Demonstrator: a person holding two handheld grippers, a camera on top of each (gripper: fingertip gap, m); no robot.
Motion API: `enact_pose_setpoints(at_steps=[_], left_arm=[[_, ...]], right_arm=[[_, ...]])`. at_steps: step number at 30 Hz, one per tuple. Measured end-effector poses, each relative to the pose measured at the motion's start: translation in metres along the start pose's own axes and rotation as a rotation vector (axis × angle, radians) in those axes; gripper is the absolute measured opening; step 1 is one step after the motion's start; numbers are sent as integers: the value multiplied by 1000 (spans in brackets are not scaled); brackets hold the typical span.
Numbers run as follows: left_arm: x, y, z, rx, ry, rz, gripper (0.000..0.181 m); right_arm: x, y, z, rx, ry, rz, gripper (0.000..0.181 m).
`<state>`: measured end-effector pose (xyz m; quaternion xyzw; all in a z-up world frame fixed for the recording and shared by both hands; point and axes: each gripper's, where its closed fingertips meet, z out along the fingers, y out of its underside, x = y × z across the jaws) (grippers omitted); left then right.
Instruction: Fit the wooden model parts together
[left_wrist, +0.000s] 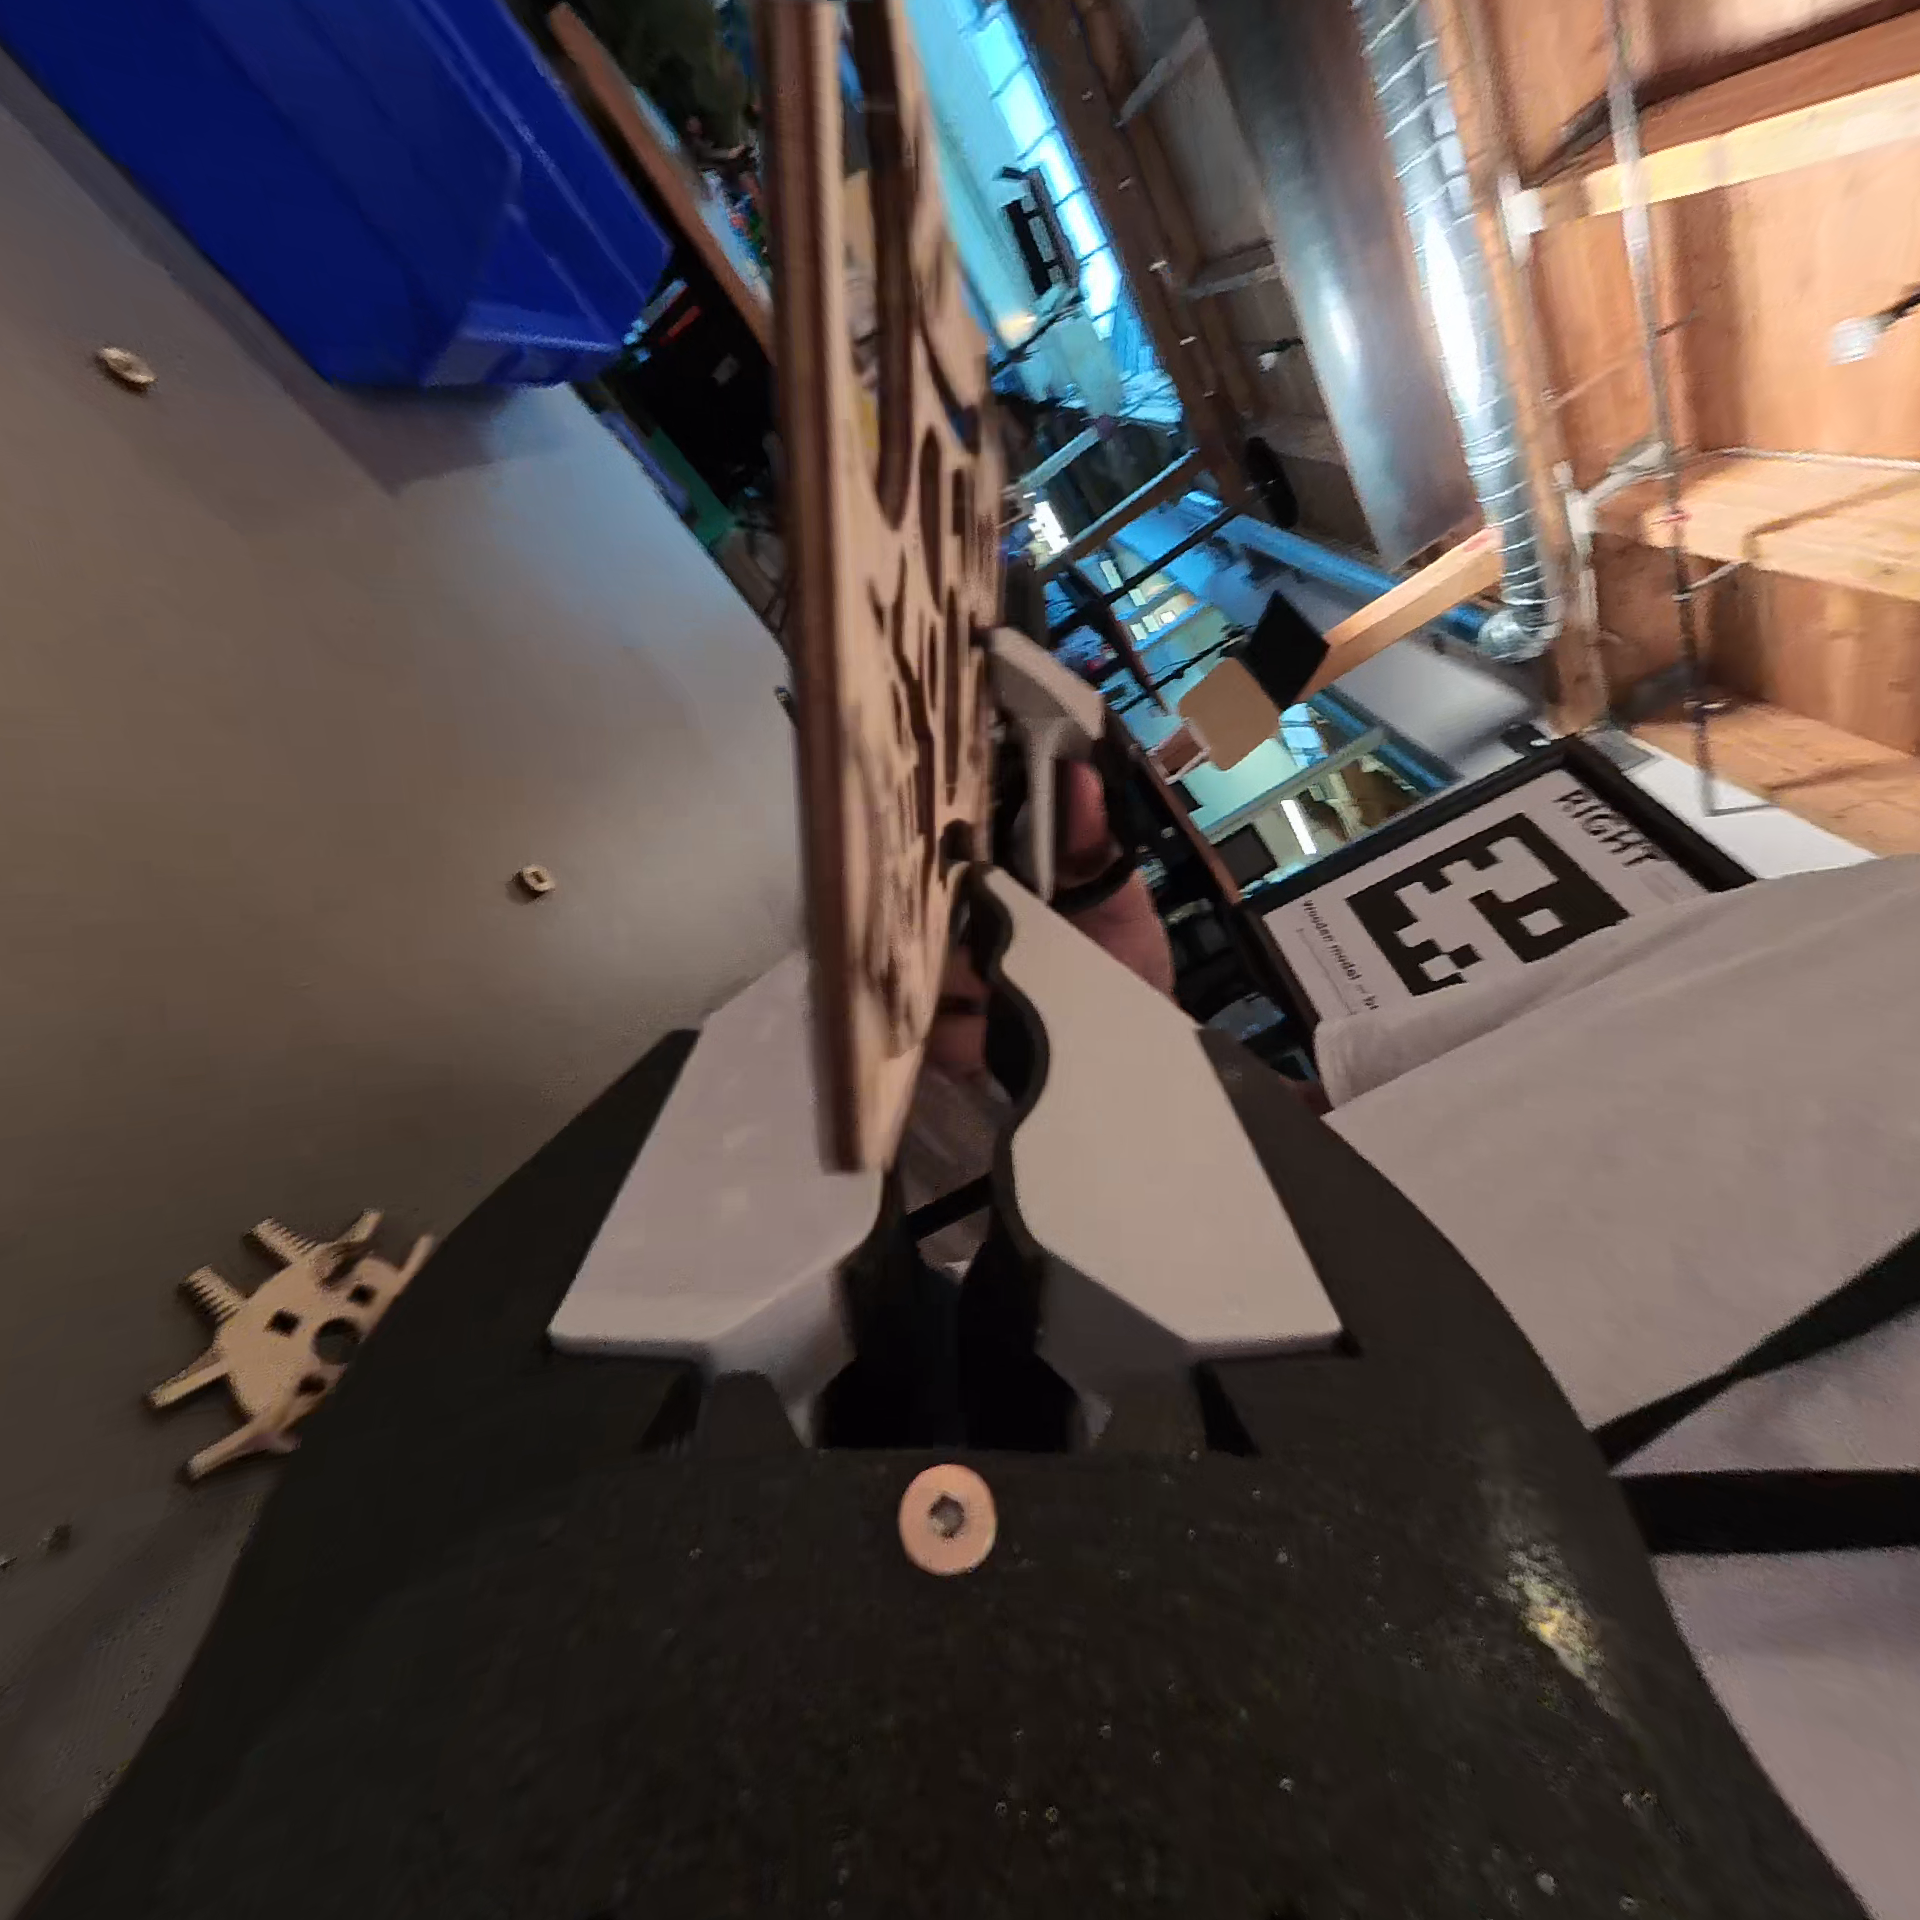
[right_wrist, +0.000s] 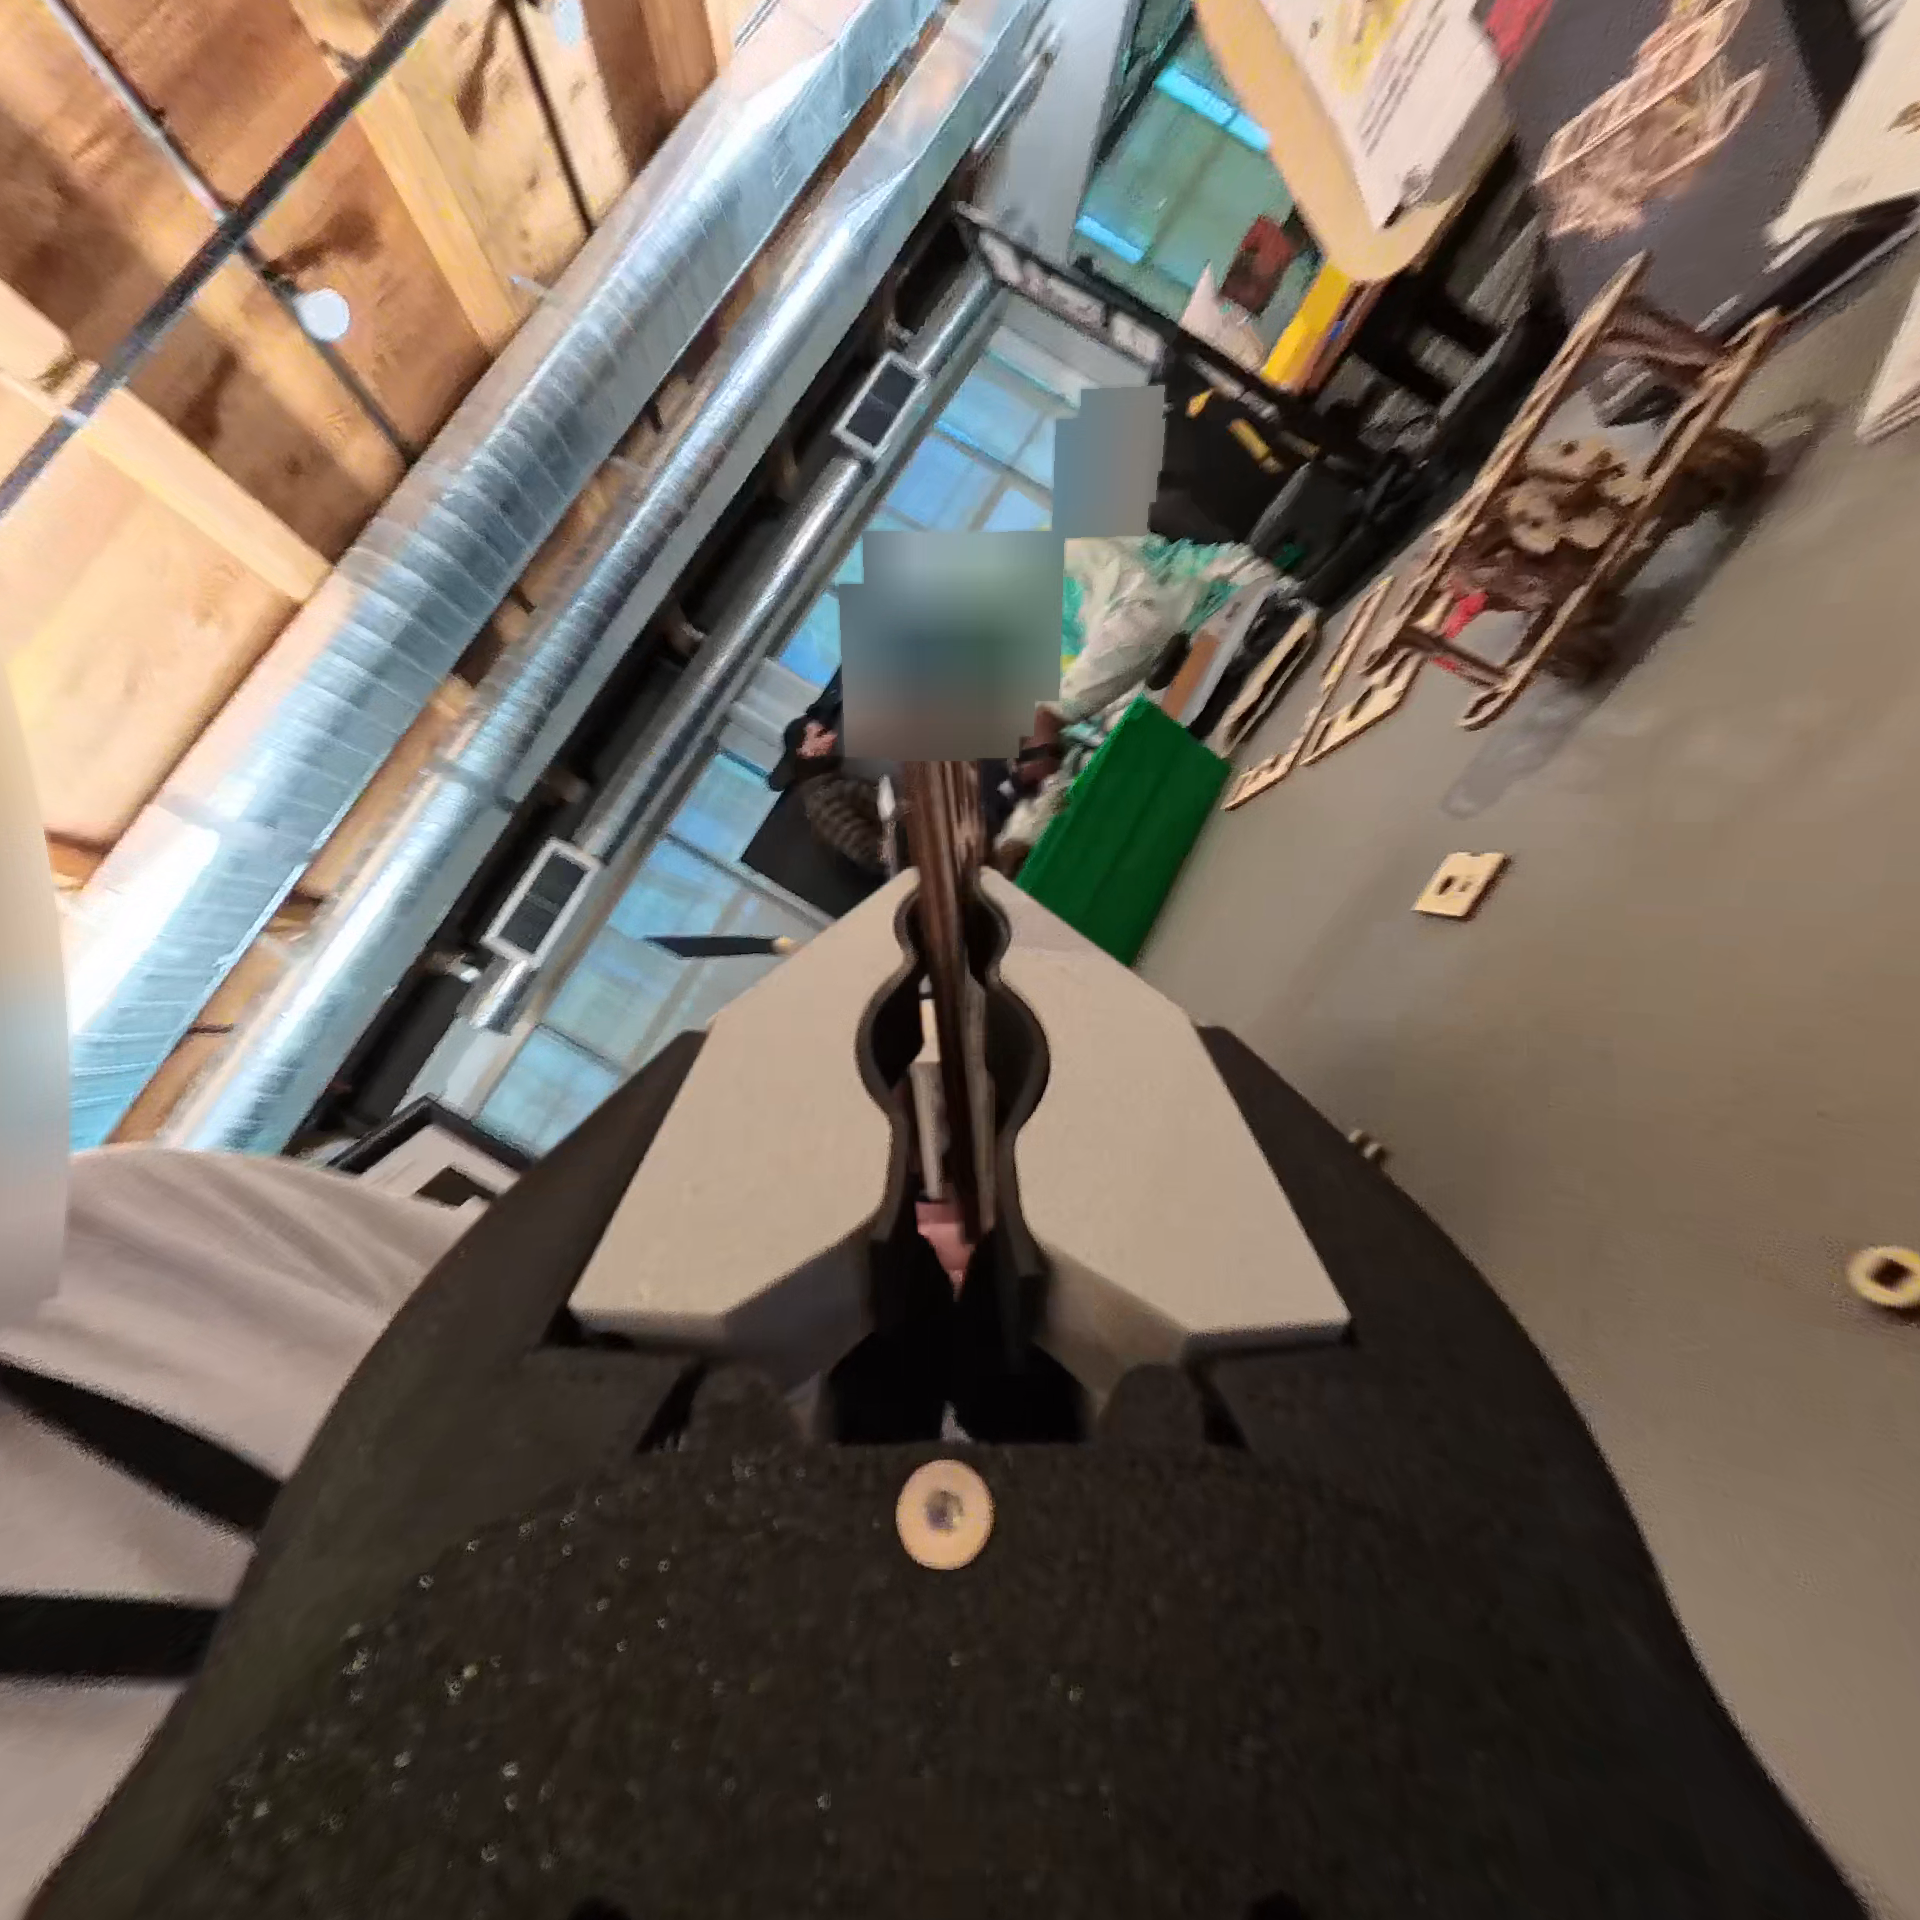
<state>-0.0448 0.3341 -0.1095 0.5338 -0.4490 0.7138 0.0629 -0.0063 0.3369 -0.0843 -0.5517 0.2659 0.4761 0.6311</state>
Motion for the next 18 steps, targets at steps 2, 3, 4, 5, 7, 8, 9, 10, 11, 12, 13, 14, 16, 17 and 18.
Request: enact_pose_setpoints(at_steps=[2, 3, 4, 5, 7, 8, 9, 10, 11, 12, 13, 14, 16, 17, 18], left_arm=[[7, -2, -3, -3, 37, 5, 0], [9, -1, -4, -21, 38, 22, 0], [10, -1, -6, -37, 38, 37, 0], [11, -3, -9, -45, 40, 45, 0], [13, -5, -16, -67, 49, 41, 0], [12, -7, -20, -71, 46, 38, 0], [11, -9, -23, -69, 45, 29, 0], [10, -10, -26, -75, 48, 15, 0], [8, -9, -28, -88, 51, 4, 0], [7, -6, -29, -108, 55, -7, 0], [6, -5, -31, -122, 57, -14, 0], [5, -5, -32, -123, 57, -15, 0], [7, -6, -33, -122, 78, -28, 0], [7, -7, -34, -118, 82, -31, 0], [8, -6, -34, -120, 87, -32, 0]], right_arm=[[-1, 2, 1, 6, 3, -25, 1], [-3, 4, 0, -21, -3, -23, 1], [-3, 6, -1, -53, -2, -30, 2], [-5, 7, -2, -77, -5, -52, 5], [-8, 8, -6, -142, -23, -73, 18], [-7, 10, -9, -190, -22, -70, 23], [-5, 14, -12, -239, -13, -70, 24], [-2, 17, -15, -270, -4, -76, 22], [0, 20, -16, -285, 4, -81, 22], [-1, 24, -15, -303, -1, -85, 21], [-3, 28, -14, -322, -10, -93, 20], [-4, 32, -13, -340, -14, -107, 19], [-4, 42, -10, -384, -8, -131, 16], [-2, 46, -9, -403, -1, -139, 15], [-1, 48, -8, -409, 6, -142, 14]])
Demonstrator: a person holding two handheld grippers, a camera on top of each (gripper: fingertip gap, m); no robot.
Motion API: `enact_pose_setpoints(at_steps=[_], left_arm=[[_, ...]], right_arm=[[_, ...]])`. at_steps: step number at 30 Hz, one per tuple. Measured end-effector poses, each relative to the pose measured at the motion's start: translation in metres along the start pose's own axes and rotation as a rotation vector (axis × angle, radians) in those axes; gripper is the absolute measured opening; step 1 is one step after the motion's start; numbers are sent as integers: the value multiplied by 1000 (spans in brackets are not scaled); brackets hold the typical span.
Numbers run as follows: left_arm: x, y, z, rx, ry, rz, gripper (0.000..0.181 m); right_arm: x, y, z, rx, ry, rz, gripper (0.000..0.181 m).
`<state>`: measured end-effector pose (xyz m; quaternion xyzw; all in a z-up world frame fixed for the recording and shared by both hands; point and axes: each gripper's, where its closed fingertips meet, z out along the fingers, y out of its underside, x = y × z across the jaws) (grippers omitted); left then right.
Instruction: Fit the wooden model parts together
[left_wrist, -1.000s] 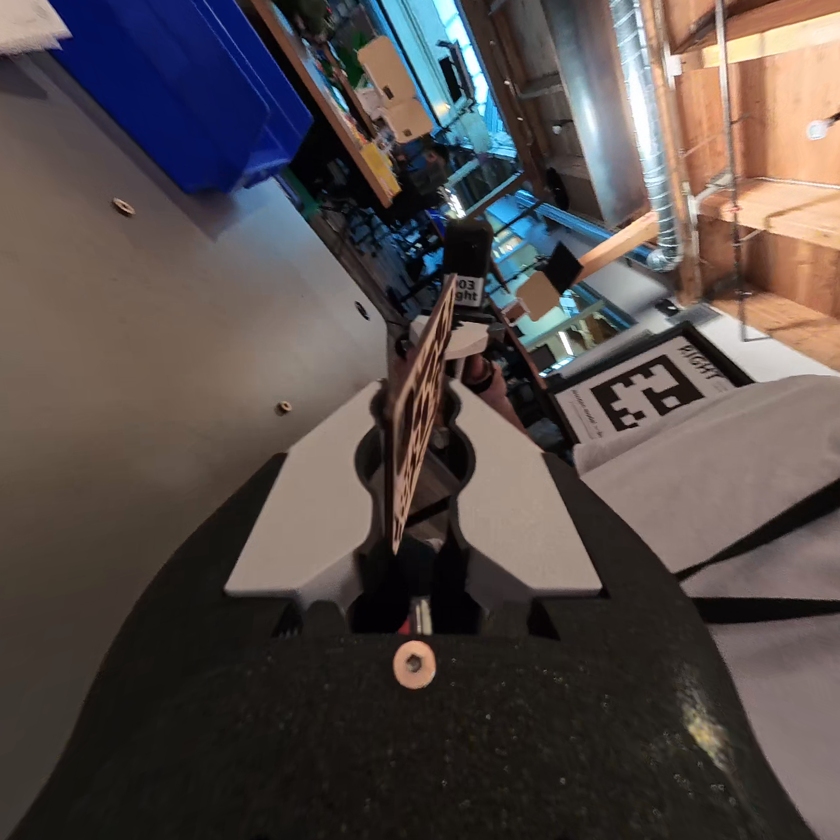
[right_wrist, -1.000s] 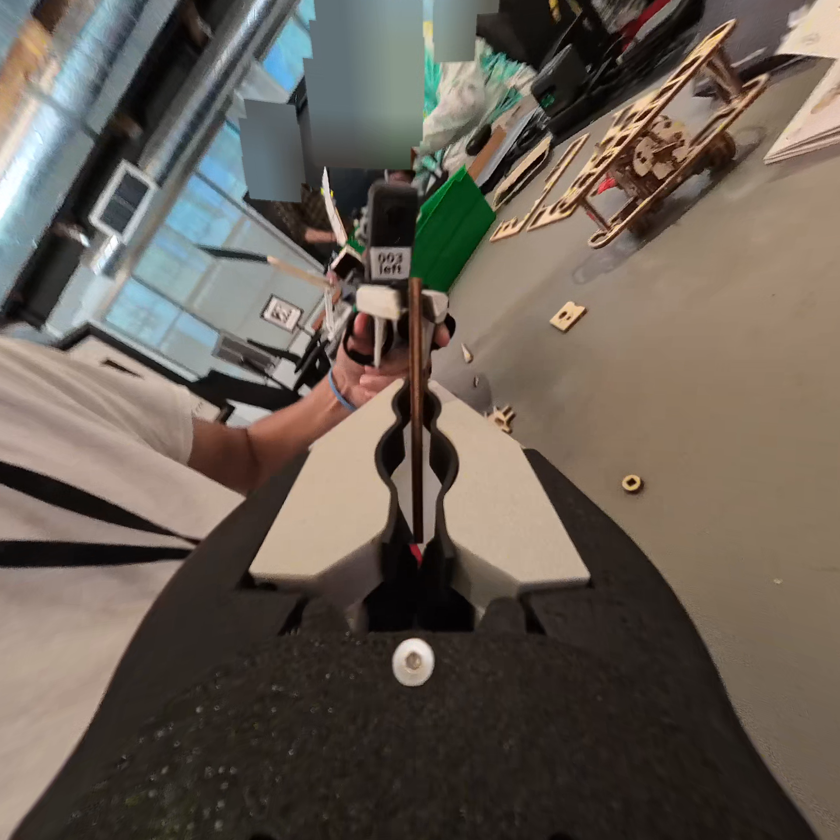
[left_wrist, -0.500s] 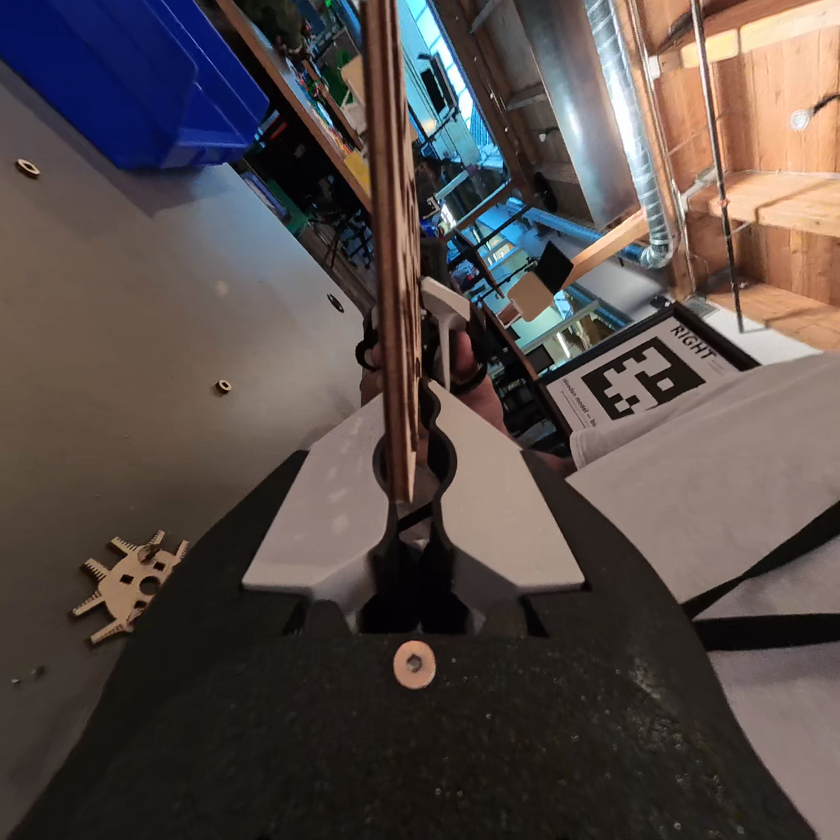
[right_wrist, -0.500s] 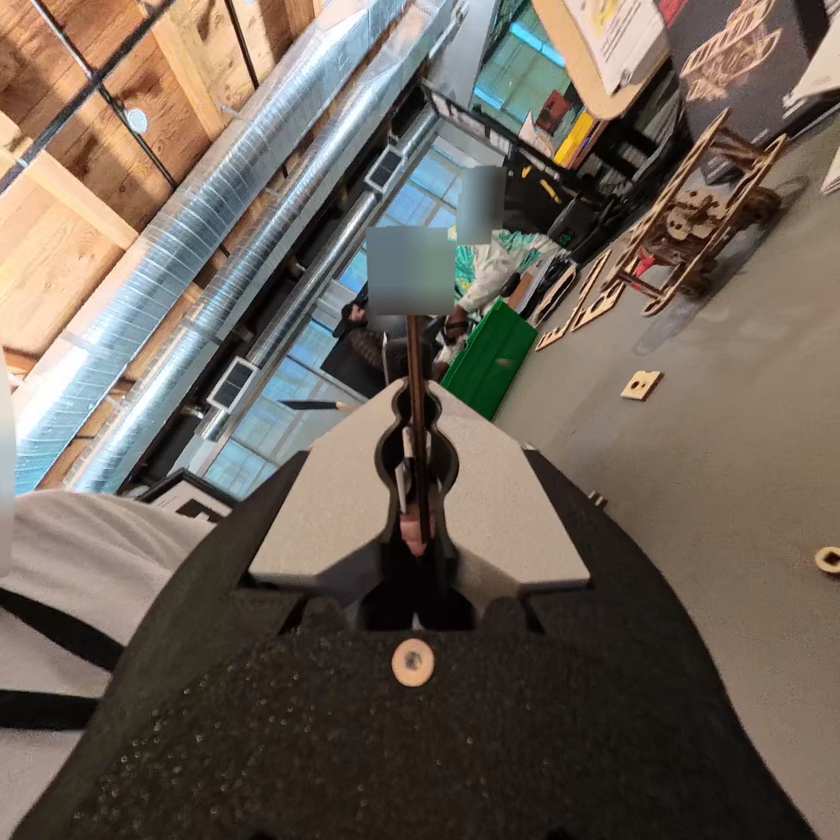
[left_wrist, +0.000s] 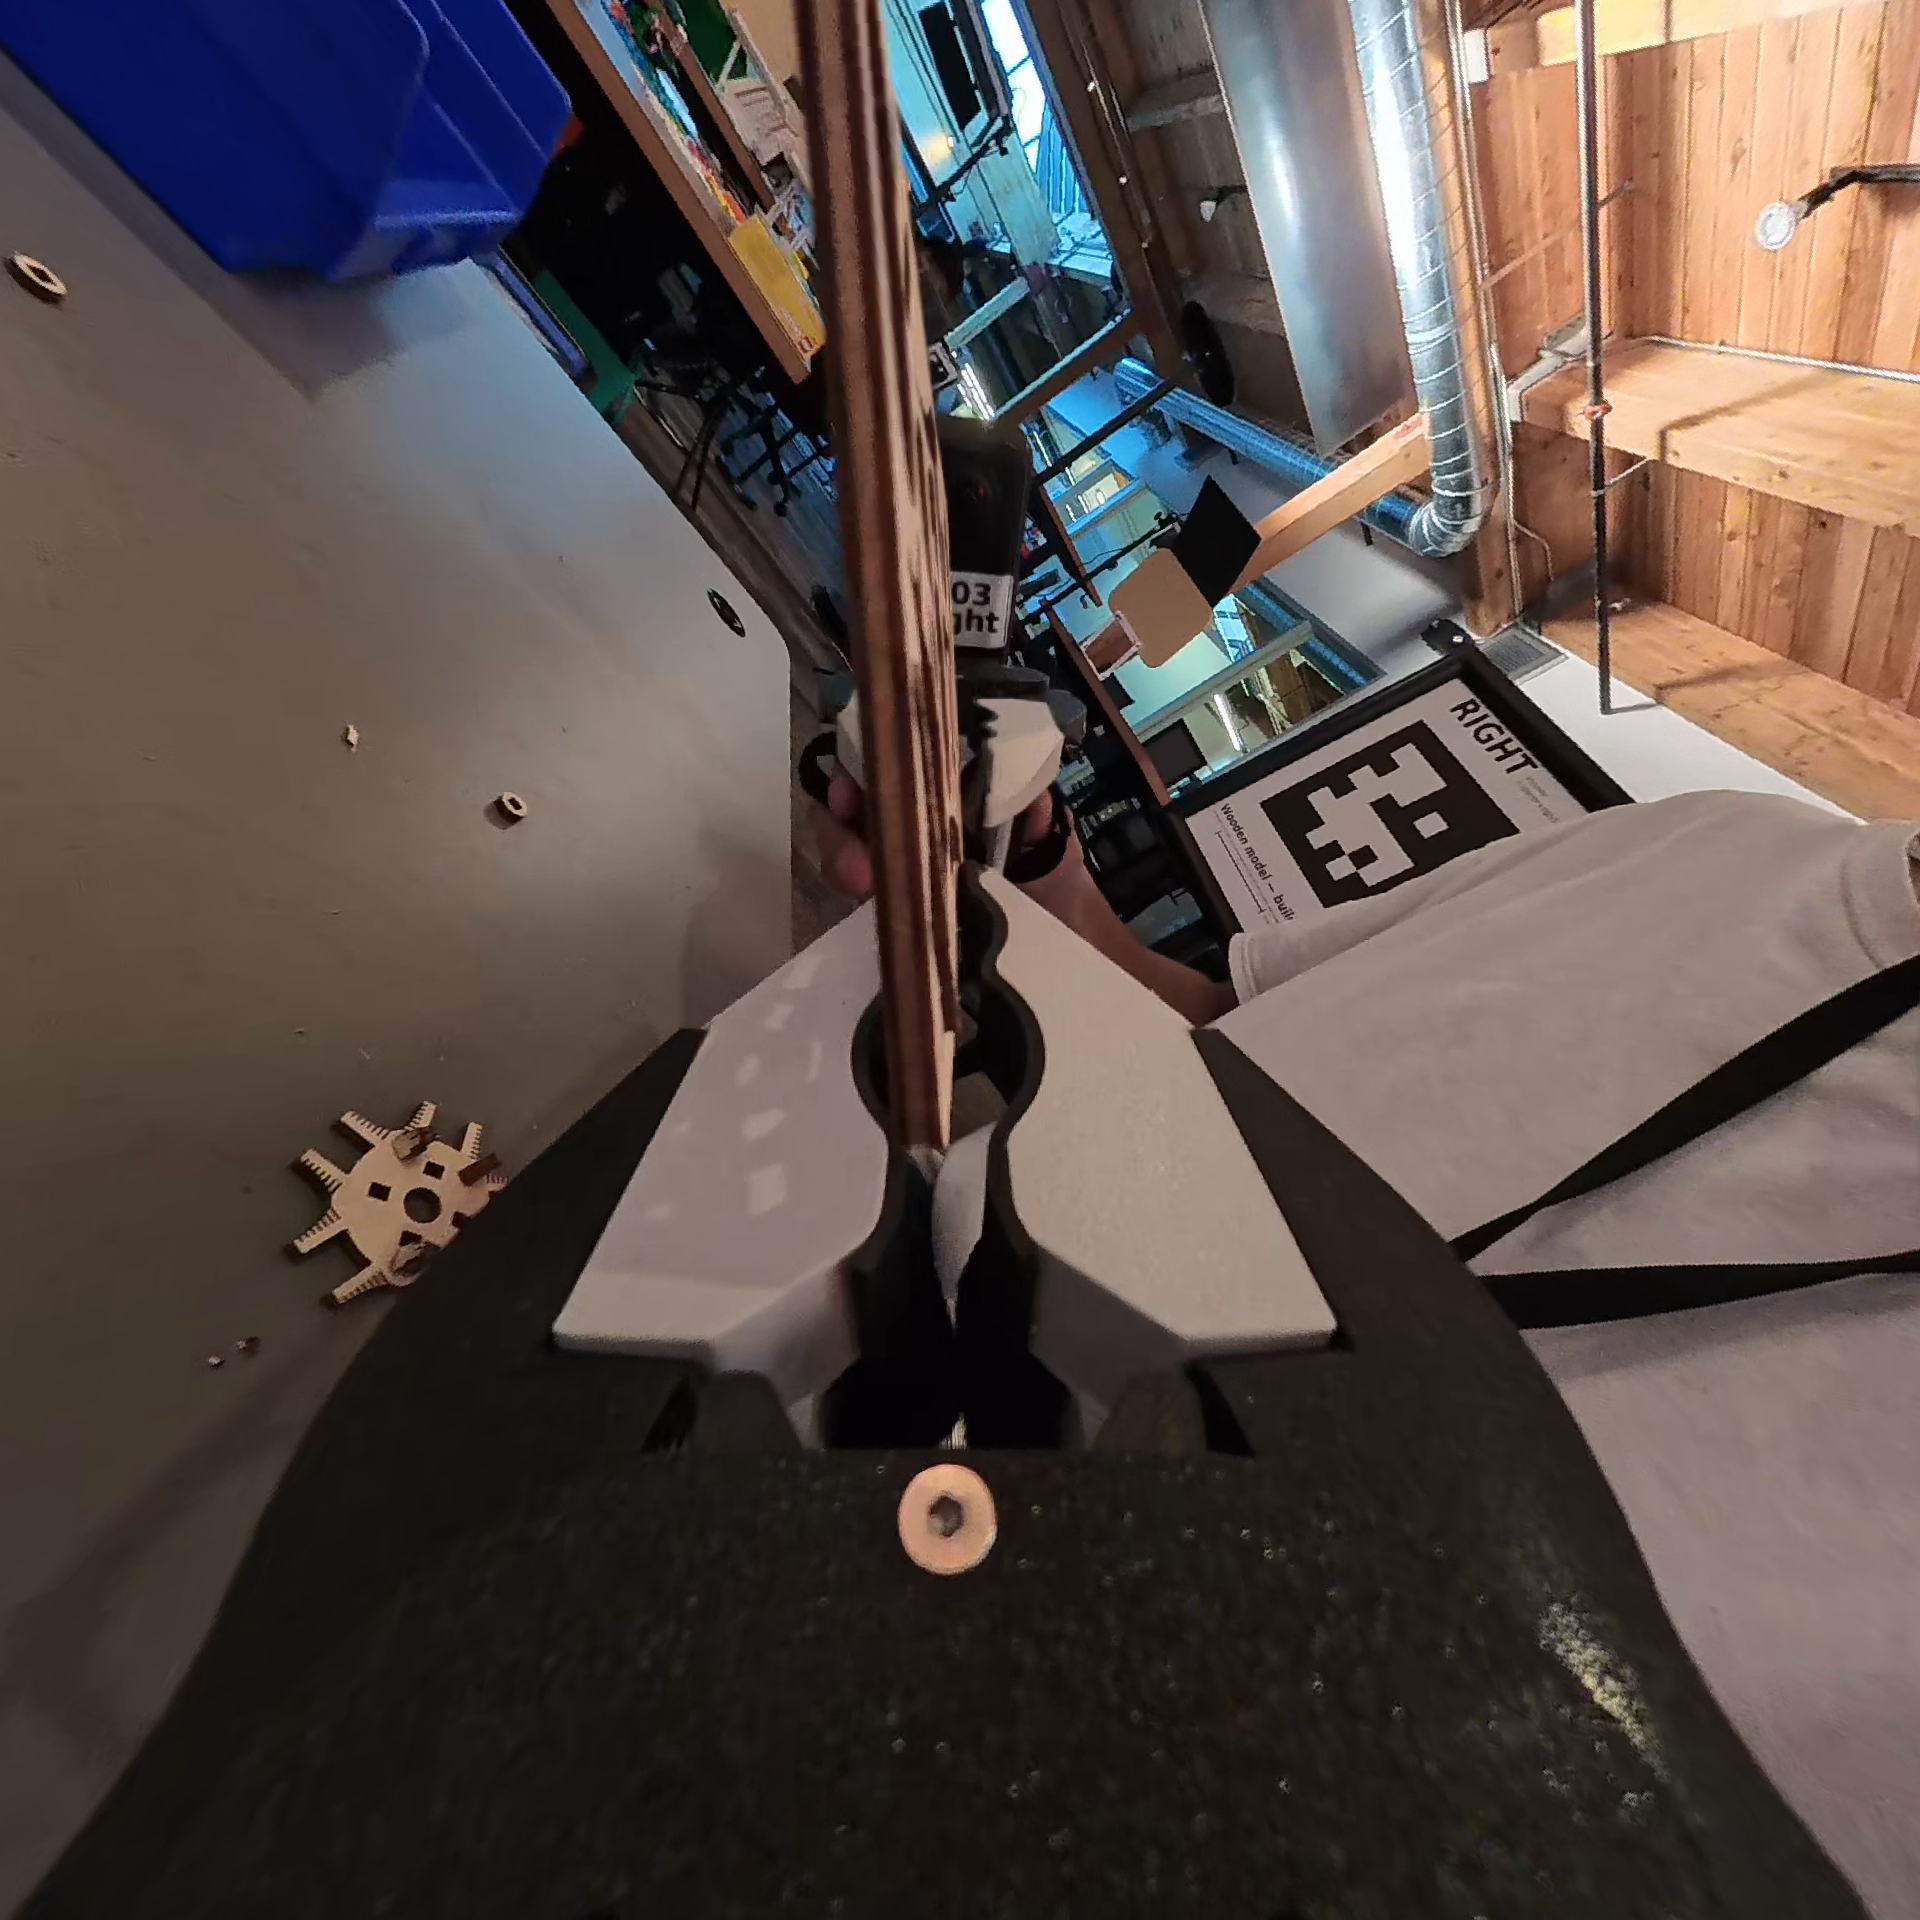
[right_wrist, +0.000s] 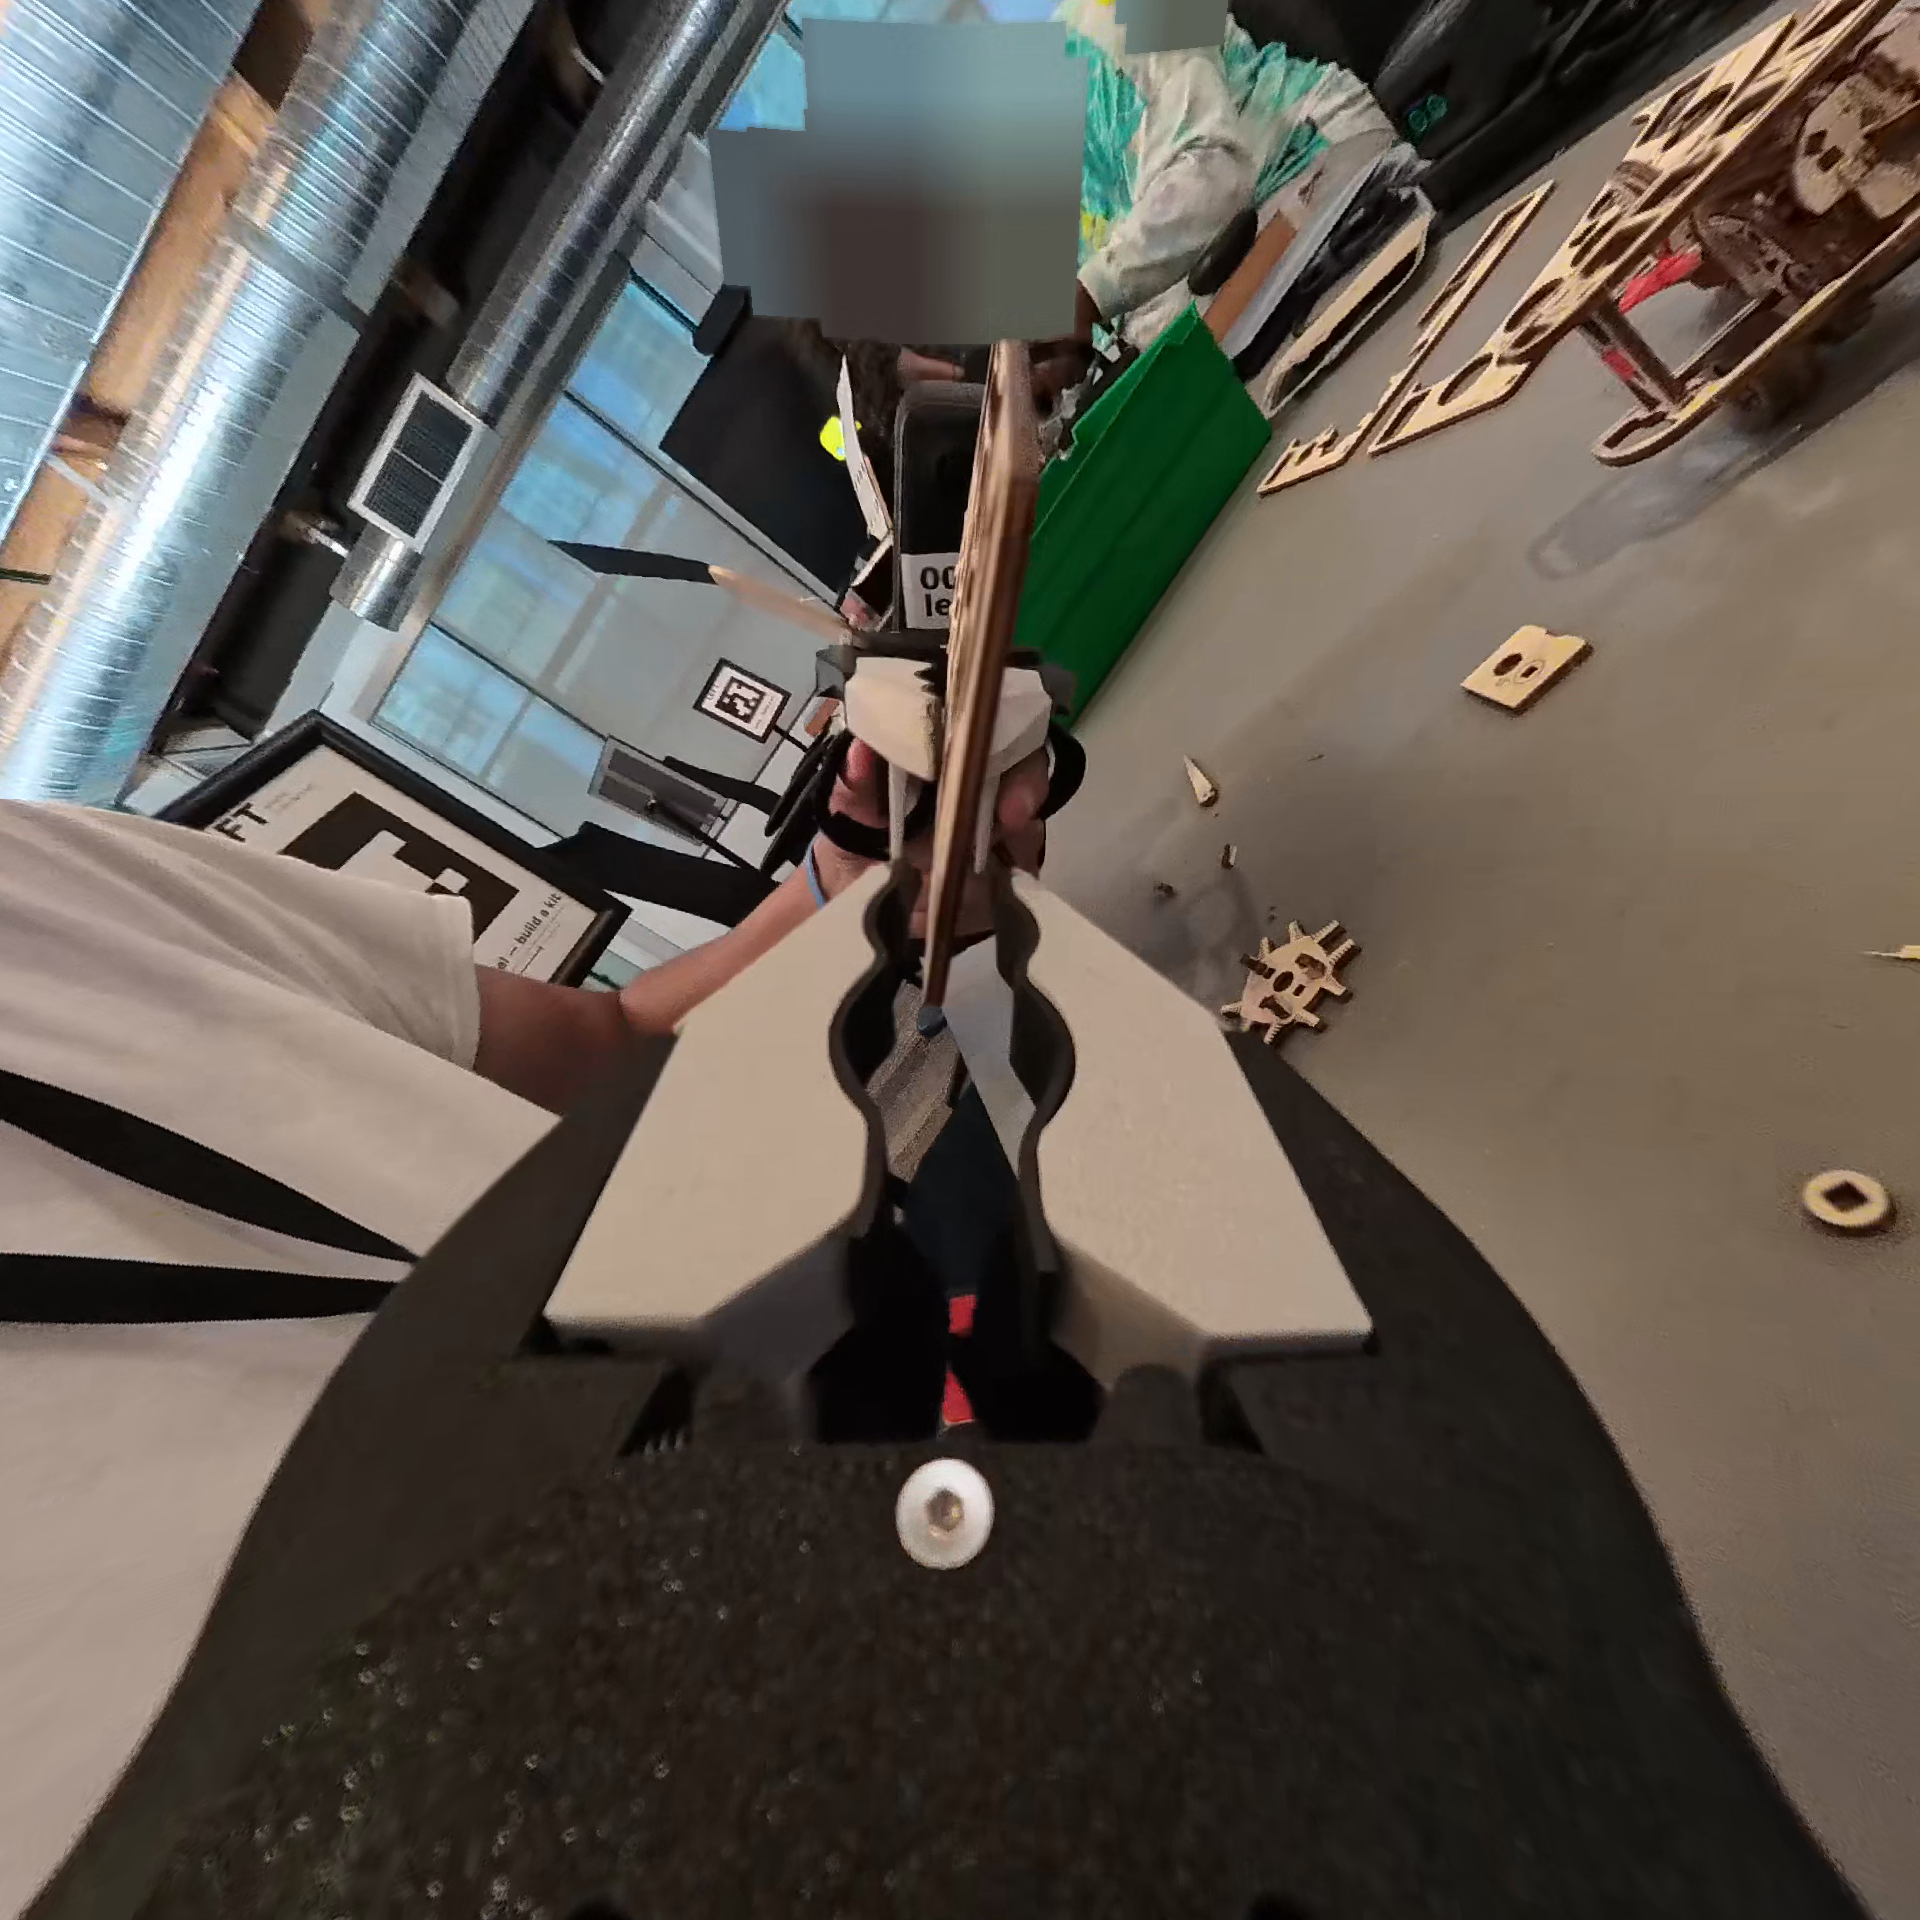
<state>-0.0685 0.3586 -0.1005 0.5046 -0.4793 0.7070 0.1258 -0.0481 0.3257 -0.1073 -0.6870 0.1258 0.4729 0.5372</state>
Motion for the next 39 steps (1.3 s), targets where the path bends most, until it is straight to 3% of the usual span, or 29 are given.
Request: enact_pose_setpoints(at_steps=[12, 17, 20, 23, 30, 39], left_arm=[[-3, 0, 2, 11, -10, 12, 0], [-2, -5, 6, 57, -36, 50, 1], [1, -5, 15, 78, -6, 17, 17], [1, 1, 26, 77, 0, 20, 0], [-3, 3, 29, 67, -45, 35, 0], [-7, 4, 37, 112, -34, 5, 0]], right_arm=[[3, -2, -3, 6, 23, -15, 5], [3, -10, -4, 75, -3, 72, 2], [0, -6, -1, 39, -28, 117, 1], [-2, -4, 3, 44, -32, 125, 2], [-1, 0, 1, 2, 29, -5, 12], [5, 7, 3, -50, 86, -65, 4]])
